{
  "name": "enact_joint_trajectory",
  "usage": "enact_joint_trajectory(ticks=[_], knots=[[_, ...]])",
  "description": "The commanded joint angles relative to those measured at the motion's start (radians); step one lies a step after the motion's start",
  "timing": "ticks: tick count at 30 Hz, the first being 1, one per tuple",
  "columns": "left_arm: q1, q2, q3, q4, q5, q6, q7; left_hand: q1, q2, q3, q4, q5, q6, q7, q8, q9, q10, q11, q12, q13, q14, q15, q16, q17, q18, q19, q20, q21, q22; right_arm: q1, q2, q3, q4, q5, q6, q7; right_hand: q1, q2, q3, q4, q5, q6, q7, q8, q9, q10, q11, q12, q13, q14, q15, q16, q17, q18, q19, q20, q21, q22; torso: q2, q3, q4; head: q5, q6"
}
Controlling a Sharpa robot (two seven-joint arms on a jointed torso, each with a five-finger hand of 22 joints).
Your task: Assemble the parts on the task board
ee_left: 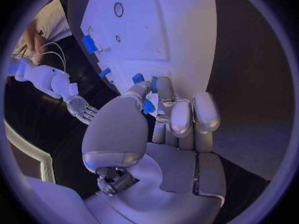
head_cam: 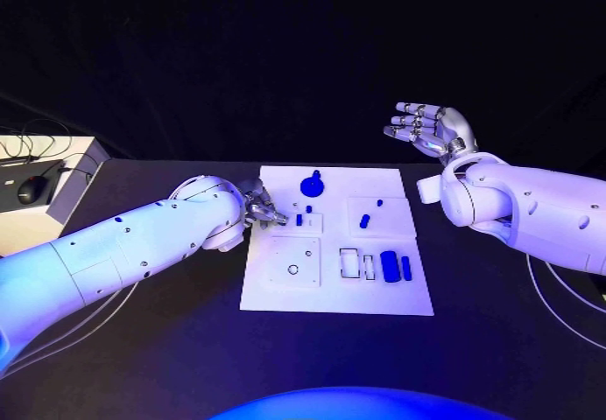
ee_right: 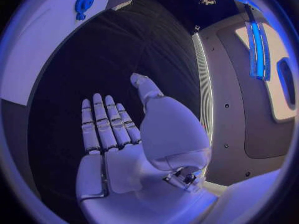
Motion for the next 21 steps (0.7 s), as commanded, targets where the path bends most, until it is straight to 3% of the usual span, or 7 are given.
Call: enact_joint_trajectory(ticks=[1,5,7,10,15,21], knots=[[-0.012,0.009,-0.01,0.003,0.02,0.058,-0.014,0.015,0.024,0.046,-0.067,-0.003,0.019,-0.014,-0.004,-0.002,0.002,-0.006,-0.003,0.003,0.004,-0.004,0.004,0.002,-0.005,0.006,0.0,0.004,0.008,0.0,0.001,0.0,0.001,-0.001,0.016,0.011,-0.01,0.003,0.003,-0.001,0.006,0.005,0.066,-0.006,-0.001,0.006,-0.001,-0.003,0.0,-0.004,-0.001,-0.007,-0.002,-0.014,-0.009,0.0,-0.005,-0.002,-0.001,-0.0007,-0.0003,0.0,0.001],[-0.011,0.009,-0.009,0.003,0.016,0.042,-0.015,0.032,0.038,0.036,-0.073,0.001,0.02,-0.013,-0.008,-0.005,0.002,-0.004,-0.006,0.006,0.004,-0.003,0.005,0.002,-0.006,0.007,0.0,0.004,0.008,0.0,0.001,0.0,0.001,-0.001,0.016,0.011,-0.01,0.003,0.003,-0.001,0.006,0.005,0.066,-0.006,-0.001,0.006,-0.001,-0.003,0.0,-0.004,-0.001,-0.007,-0.002,-0.014,-0.009,0.0,-0.005,-0.002,0.0,-0.0008,-0.0009,-0.001,0.003],[-0.011,0.009,-0.009,0.004,0.014,0.035,-0.015,0.033,0.034,0.057,-0.077,0.003,0.018,-0.011,-0.008,-0.005,0.002,-0.003,-0.009,0.006,0.004,-0.003,0.004,0.001,-0.005,0.006,0.001,0.003,0.008,0.0,0.001,0.0,0.001,-0.001,0.016,0.011,-0.01,0.003,0.003,-0.001,0.006,0.005,0.066,-0.006,-0.001,0.006,-0.001,-0.003,0.0,-0.004,-0.001,-0.007,-0.002,-0.014,-0.009,0.0,-0.005,-0.002,0.0,-0.001,-0.0006,-0.001,0.004],[-0.011,0.01,-0.009,0.005,0.013,0.027,-0.016,0.014,0.007,0.107,-0.063,0.005,0.015,-0.012,-0.003,0.0,0.003,-0.005,-0.012,0.008,0.004,-0.003,0.003,-0.002,-0.004,0.007,0.001,0.002,0.008,0.0,0.002,0.0,0.0,-0.001,0.016,0.011,-0.01,0.003,0.003,-0.001,0.006,0.005,0.066,-0.006,-0.001,0.006,-0.001,-0.003,0.0,-0.004,-0.001,-0.007,-0.002,-0.014,-0.009,0.0,-0.005,-0.002,0.0,-0.0013,0.0004,-0.001,0.005],[-0.009,0.01,-0.009,0.006,0.012,0.017,-0.016,-0.002,-0.01,0.097,-0.028,0.003,0.018,-0.018,-0.001,0.002,0.004,-0.007,-0.011,0.011,0.004,-0.005,0.004,-0.002,-0.005,0.007,-0.001,0.002,0.008,0.0,0.002,0.0,-0.001,-0.001,0.017,0.011,-0.01,0.003,0.003,-0.001,0.006,0.005,0.066,-0.006,-0.001,0.006,-0.001,-0.003,0.0,-0.004,-0.001,-0.007,-0.002,-0.014,-0.009,0.0,-0.005,-0.002,-0.001,-0.0013,0.0002,-0.002,0.006],[-0.009,0.011,-0.009,0.007,0.011,0.007,-0.017,0.002,-0.015,0.076,0.001,0.001,0.02,-0.021,0.0,0.003,0.004,-0.009,-0.01,0.013,0.003,-0.006,0.004,-0.002,-0.006,0.008,-0.003,0.001,0.008,0.0,0.003,0.0,-0.002,-0.001,0.017,0.011,-0.009,0.004,0.003,-0.002,0.007,0.005,0.067,-0.006,-0.001,0.006,-0.001,-0.003,0.0,-0.005,0.0,-0.007,-0.002,-0.015,-0.011,0.001,-0.005,-0.002,-0.001,-0.0009,0.0001,-0.002,0.007]])
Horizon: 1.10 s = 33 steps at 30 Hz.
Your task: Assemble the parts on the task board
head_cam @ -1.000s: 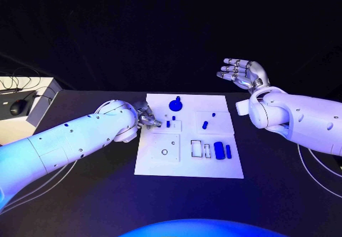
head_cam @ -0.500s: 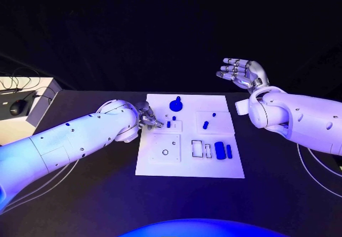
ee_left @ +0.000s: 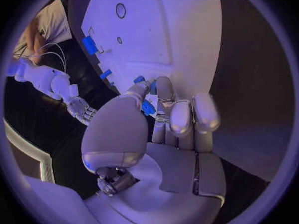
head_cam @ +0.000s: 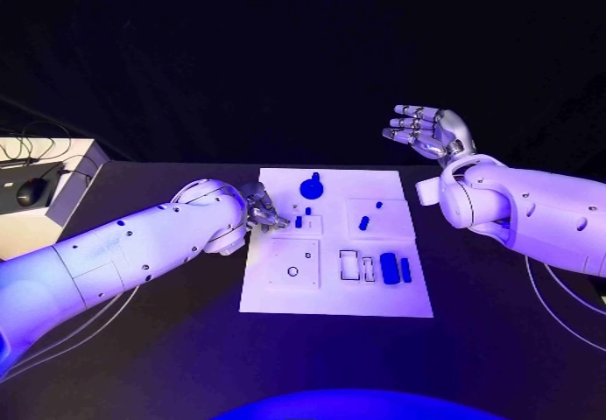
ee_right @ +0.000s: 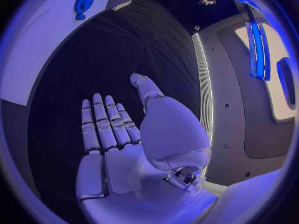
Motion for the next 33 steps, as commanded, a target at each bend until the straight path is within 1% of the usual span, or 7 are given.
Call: enact_joint_trajectory(ticks=[1,6,9,19,27,28,33], knots=[[-0.007,0.006,-0.005,0.003,0.008,0.008,-0.008,0.005,-0.014,0.032,-0.028,0.003,0.005,-0.01,0.003,0.001,-0.002,-0.009,-0.005,0.001,0.003,-0.006,0.004,-0.002,-0.007,0.006,-0.001,0.0,0.009,0.0,0.001,0.0,0.0,-0.001,0.016,0.011,-0.009,0.004,0.003,-0.002,0.003,0.005,0.067,-0.006,-0.001,0.006,-0.001,-0.003,0.0,-0.005,0.0,-0.007,-0.002,-0.015,-0.007,-0.003,-0.005,-0.002,0.0,0.0003,0.0,0.0,0.001],[-0.007,0.008,-0.005,0.0,0.008,0.003,-0.009,0.003,-0.014,0.011,-0.001,0.002,0.006,-0.012,0.005,0.003,-0.002,-0.01,-0.005,0.003,0.003,-0.006,0.005,-0.002,-0.007,0.006,-0.002,-0.002,0.008,0.0,0.002,0.0,-0.001,-0.001,0.017,0.011,-0.009,0.004,0.003,-0.002,0.003,0.005,0.067,-0.006,-0.001,0.006,-0.001,-0.003,0.0,-0.005,0.0,-0.007,-0.002,-0.015,-0.007,-0.003,-0.005,-0.002,0.001,0.0001,-0.0002,0.0,0.003],[-0.006,0.009,-0.005,-0.002,0.008,0.005,-0.01,0.005,-0.002,-0.031,0.015,0.003,0.008,-0.013,0.007,0.004,-0.003,-0.01,-0.004,0.003,0.003,-0.007,0.004,-0.003,-0.007,0.006,-0.002,-0.002,0.009,0.0,0.002,0.0,-0.001,-0.001,0.017,0.011,-0.009,0.004,0.004,-0.002,0.003,0.005,0.067,-0.006,-0.001,0.006,-0.001,-0.003,0.0,-0.005,0.0,-0.007,-0.002,-0.015,-0.007,-0.003,-0.005,-0.002,0.001,0.0003,0.0002,0.0,0.003],[-0.004,0.011,-0.005,-0.007,0.008,0.009,-0.014,0.011,0.004,-0.114,0.072,0.001,0.012,-0.014,0.008,0.004,-0.004,-0.01,-0.002,0.003,0.002,-0.007,0.003,-0.005,-0.007,0.007,-0.003,-0.003,0.01,-0.001,0.003,0.0,-0.003,-0.001,0.017,0.011,-0.009,0.004,0.004,-0.002,0.003,0.005,0.067,-0.006,-0.001,0.006,-0.001,-0.003,0.0,-0.007,0.0,-0.007,-0.002,-0.015,-0.01,-0.003,-0.005,-0.002,0.0,0.0009,0.0003,-0.001,0.002],[-0.004,0.01,-0.005,-0.006,0.009,0.007,-0.015,0.007,0.027,-0.211,0.088,-0.001,0.015,-0.013,0.012,0.008,-0.003,-0.01,0.001,0.003,0.003,-0.006,0.005,-0.003,-0.007,0.007,-0.003,-0.003,0.011,-0.002,0.003,0.0,-0.004,-0.001,0.018,0.011,-0.008,0.004,0.005,-0.004,0.003,0.006,0.067,-0.006,-0.001,0.006,-0.001,-0.003,0.0,-0.008,0.0,-0.007,-0.002,-0.015,-0.009,-0.003,-0.005,-0.002,0.0,0.0004,0.0002,-0.002,0.001],[-0.004,0.01,-0.005,-0.006,0.01,0.006,-0.015,0.017,0.044,-0.257,0.086,-0.001,0.015,-0.013,0.011,0.007,-0.004,-0.009,0.001,0.002,0.003,-0.007,0.005,-0.003,-0.007,0.007,-0.003,-0.004,0.011,-0.002,0.003,0.0,-0.004,-0.001,0.018,0.011,-0.008,0.004,0.005,-0.004,0.003,0.006,0.067,-0.006,-0.001,0.006,-0.001,-0.003,0.0,-0.008,0.0,-0.007,-0.002,-0.015,-0.009,-0.003,-0.005,-0.002,0.0,0.0004,0.0002,-0.002,0.001],[-0.004,0.008,-0.004,-0.004,0.01,0.003,-0.014,0.019,0.047,-0.273,0.092,-0.002,0.015,-0.014,0.011,0.007,-0.003,-0.009,0.002,0.002,0.003,-0.007,0.005,-0.003,-0.007,0.007,-0.003,-0.005,0.011,-0.003,0.002,0.0,-0.003,-0.001,0.017,0.011,-0.008,0.004,0.005,-0.004,0.003,0.006,0.067,-0.006,-0.001,0.006,-0.001,-0.003,0.0,-0.008,0.0,-0.007,-0.002,-0.015,-0.009,-0.003,-0.005,-0.002,0.001,0.0003,0.001,-0.004,0.002]])
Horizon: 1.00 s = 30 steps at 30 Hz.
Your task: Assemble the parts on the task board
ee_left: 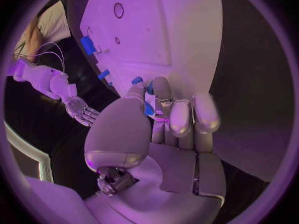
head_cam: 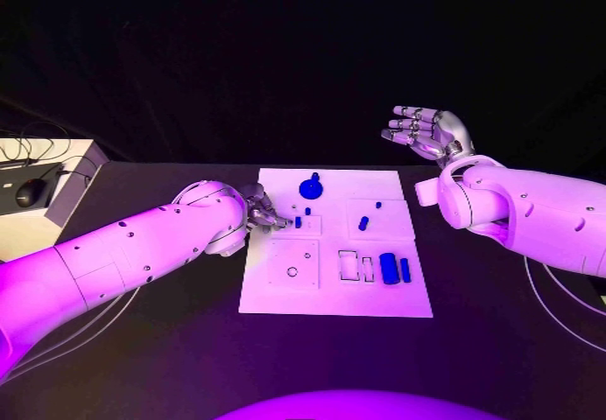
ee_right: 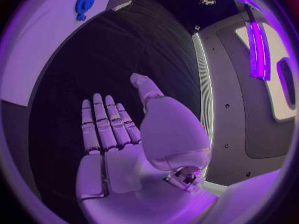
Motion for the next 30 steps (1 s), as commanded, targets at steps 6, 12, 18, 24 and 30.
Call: enact_joint_trajectory(ticks=[6,12,18,24,30], knots=[[-0.003,-0.001,0.001,0.005,0.007,0.008,-0.003,-0.011,-0.004,-0.018,0.013,-0.001,-0.002,0.006,0.004,0.0,0.003,0.002,0.002,-0.001,0.003,-0.006,0.005,0.0,-0.007,0.006,-0.001,-0.004,0.012,-0.001,0.001,0.0,0.0,-0.002,0.014,0.011,-0.009,0.003,0.005,-0.004,0.003,0.004,0.067,-0.006,-0.001,0.004,-0.001,-0.003,-0.001,-0.012,0.0,-0.007,-0.001,-0.016,-0.009,0.001,-0.005,-0.001,0.0,-0.0007,0.0006,-0.001,-0.002],[-0.003,-0.007,0.003,0.008,0.006,0.008,-0.007,-0.008,-0.004,-0.026,0.025,-0.001,-0.002,0.006,0.007,0.003,0.003,0.002,0.002,-0.001,0.002,-0.007,0.005,-0.001,-0.007,0.006,-0.001,-0.005,0.012,-0.001,0.0,0.0,-0.001,-0.002,0.014,0.011,-0.009,0.003,0.005,-0.004,0.003,0.004,0.067,-0.006,-0.001,0.004,-0.001,-0.003,-0.001,-0.012,0.0,-0.007,-0.001,-0.016,-0.009,0.001,-0.005,-0.001,-0.001,-0.0004,-0.0001,-0.001,-0.002],[-0.003,-0.011,0.008,0.013,0.006,0.003,-0.008,-0.011,-0.006,-0.039,0.034,-0.002,-0.002,0.006,0.009,0.005,0.003,0.002,0.003,-0.002,0.003,-0.007,0.005,0.0,-0.007,0.007,-0.002,-0.005,0.012,-0.002,0.0,0.0,-0.001,-0.002,0.014,0.011,-0.009,0.003,0.005,-0.004,0.003,0.004,0.067,-0.006,-0.001,0.004,-0.001,-0.003,-0.001,-0.012,0.0,-0.007,-0.001,-0.016,-0.009,0.001,-0.005,-0.001,-0.001,-0.001,0.0,-0.001,-0.002],[-0.003,-0.015,0.017,0.019,0.005,-0.006,-0.01,-0.017,0.027,-0.134,0.02,-0.007,-0.003,0.007,0.013,0.008,0.004,0.002,0.005,-0.005,0.002,-0.007,0.005,0.001,-0.007,0.008,-0.002,-0.005,0.013,-0.002,0.0,0.0,-0.001,-0.002,0.015,0.011,-0.008,0.004,0.005,-0.005,0.003,0.005,0.068,-0.006,-0.001,0.004,-0.001,-0.003,-0.001,-0.014,0.001,-0.007,-0.001,-0.016,-0.011,0.002,-0.005,-0.001,-0.001,-0.0006,0.0002,-0.002,-0.002],[-0.003,-0.016,0.024,0.024,0.007,-0.014,-0.008,-0.033,0.019,-0.145,0.04,-0.044,-0.001,0.008,0.014,0.008,0.004,0.003,0.006,-0.005,0.003,-0.006,0.006,0.002,-0.006,0.008,-0.002,-0.005,0.013,-0.003,0.001,0.0,-0.001,-0.002,0.015,0.01,-0.005,0.003,0.006,-0.009,0.002,0.005,0.068,-0.006,-0.001,0.005,-0.001,-0.003,0.0,-0.015,0.001,-0.007,-0.001,-0.016,-0.011,0.001,-0.005,-0.001,-0.001,-0.0003,0.0002,-0.001,-0.002]])
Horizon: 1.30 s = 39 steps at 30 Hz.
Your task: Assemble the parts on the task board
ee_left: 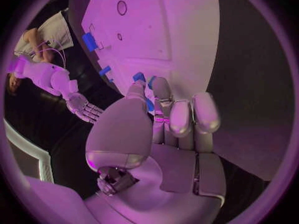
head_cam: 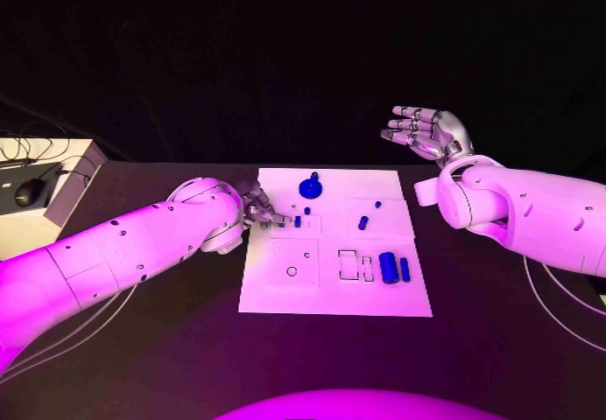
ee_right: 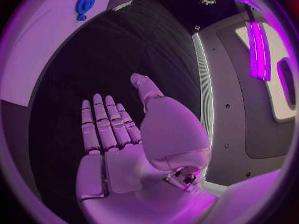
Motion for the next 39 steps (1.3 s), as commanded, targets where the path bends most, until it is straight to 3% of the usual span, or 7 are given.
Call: enact_joint_trajectory(ticks=[1,5,15,23,27,32,39], knots=[[0.0,0.001,0.002,0.004,0.005,-0.011,0.0,-0.022,-0.002,0.003,0.017,-0.066,0.002,0.007,0.005,0.002,0.005,0.003,0.006,-0.001,0.003,-0.006,0.007,0.002,-0.006,0.008,-0.002,-0.004,0.014,-0.001,0.001,0.0,0.0,-0.002,0.015,0.01,-0.004,0.002,0.004,-0.007,0.003,0.005,0.068,-0.006,-0.001,0.006,-0.001,-0.003,0.0,-0.008,0.001,-0.003,-0.001,-0.016,-0.007,-0.002,-0.005,-0.001,0.0,0.0007,0.0002,0.001,0.0],[0.0,0.001,0.004,0.004,0.006,-0.012,-0.001,-0.033,-0.022,0.026,0.042,-0.121,0.003,0.007,0.007,0.004,0.005,0.004,0.006,-0.002,0.003,-0.005,0.006,0.001,-0.006,0.009,-0.001,-0.004,0.015,-0.001,0.001,0.0,0.0,-0.002,0.015,0.009,-0.004,0.003,0.004,-0.008,0.003,0.005,0.068,-0.006,-0.001,0.006,-0.001,-0.003,0.0,-0.01,0.001,-0.003,-0.001,-0.016,-0.009,-0.002,-0.006,-0.002,0.0,0.0007,-0.0001,0.001,0.0],[0.0,-0.003,0.009,0.005,0.008,-0.015,-0.004,-0.04,-0.035,0.044,0.055,-0.133,0.002,0.008,0.008,0.005,0.004,0.005,0.006,-0.003,0.003,-0.005,0.007,0.002,-0.005,0.009,0.0,-0.004,0.015,-0.001,0.0,0.0,0.0,-0.002,0.015,0.008,-0.004,0.002,0.005,-0.01,0.002,0.005,0.068,-0.006,-0.001,0.006,-0.001,-0.003,0.0,-0.01,0.001,-0.003,-0.001,-0.016,-0.009,-0.002,-0.006,-0.002,0.001,0.0006,-0.0005,0.001,0.0],[-0.001,-0.012,0.053,0.02,0.028,-0.047,0.015,-0.047,-0.039,0.048,0.057,-0.138,-0.01,0.013,0.005,0.005,-0.007,0.008,0.004,-0.005,-0.002,-0.005,-0.007,-0.018,-0.001,0.002,-0.001,-0.018,0.007,-0.001,-0.002,0.0,0.002,-0.002,0.013,0.009,-0.006,0.003,0.006,-0.013,0.003,0.004,0.068,-0.006,-0.001,0.007,-0.001,-0.003,0.0,-0.011,0.001,-0.003,-0.001,-0.017,-0.012,-0.001,-0.006,-0.002,0.0,0.0012,-0.0006,0.002,0.003],[-0.001,-0.022,0.075,0.026,0.122,-0.09,0.065,-0.028,-0.05,0.053,0.055,-0.134,-0.081,0.05,-0.027,-0.009,-0.084,0.036,-0.028,-0.022,-0.043,0.009,-0.11,-0.145,0.019,-0.061,0.007,-0.14,-0.065,-0.001,-0.003,0.0,0.002,-0.002,0.012,0.01,-0.006,0.003,0.006,-0.013,0.003,0.004,0.068,-0.006,-0.001,0.007,-0.001,-0.003,0.0,-0.011,0.001,-0.003,-0.001,-0.017,-0.012,-0.001,-0.006,-0.002,0.0,0.0016,0.0005,0.001,0.003],[0.0,-0.033,0.089,0.024,0.266,-0.119,0.176,0.06,0.007,0.047,0.001,-0.13,-0.186,0.114,-0.071,-0.091,-0.192,0.091,-0.109,-0.106,-0.167,0.061,-0.244,-0.289,0.074,-0.204,0.074,-0.403,-0.218,-0.001,-0.004,0.0,0.001,-0.002,0.011,0.01,-0.006,0.003,0.007,-0.014,0.003,0.009,0.067,-0.006,-0.001,0.009,-0.001,-0.003,0.0,-0.008,0.001,-0.003,-0.001,-0.017,-0.01,-0.002,-0.005,-0.001,0.0,0.0009,-0.0002,0.0,0.005],[0.0,-0.03,0.088,0.011,0.293,-0.098,0.354,0.292,0.055,0.164,-0.172,-0.127,-0.218,0.155,-0.157,-0.287,-0.331,0.153,-0.276,-0.281,-0.359,0.123,-0.419,-0.445,0.053,-0.329,0.133,-0.604,-0.343,-0.001,-0.005,0.0,0.0,-0.002,0.011,0.01,-0.006,0.003,0.007,-0.014,0.003,0.009,0.067,-0.006,-0.001,0.01,-0.002,-0.003,0.0,-0.007,0.001,-0.003,-0.001,-0.017,-0.01,-0.002,-0.005,-0.001,0.0,-0.0004,0.0012,-0.003,0.012]])
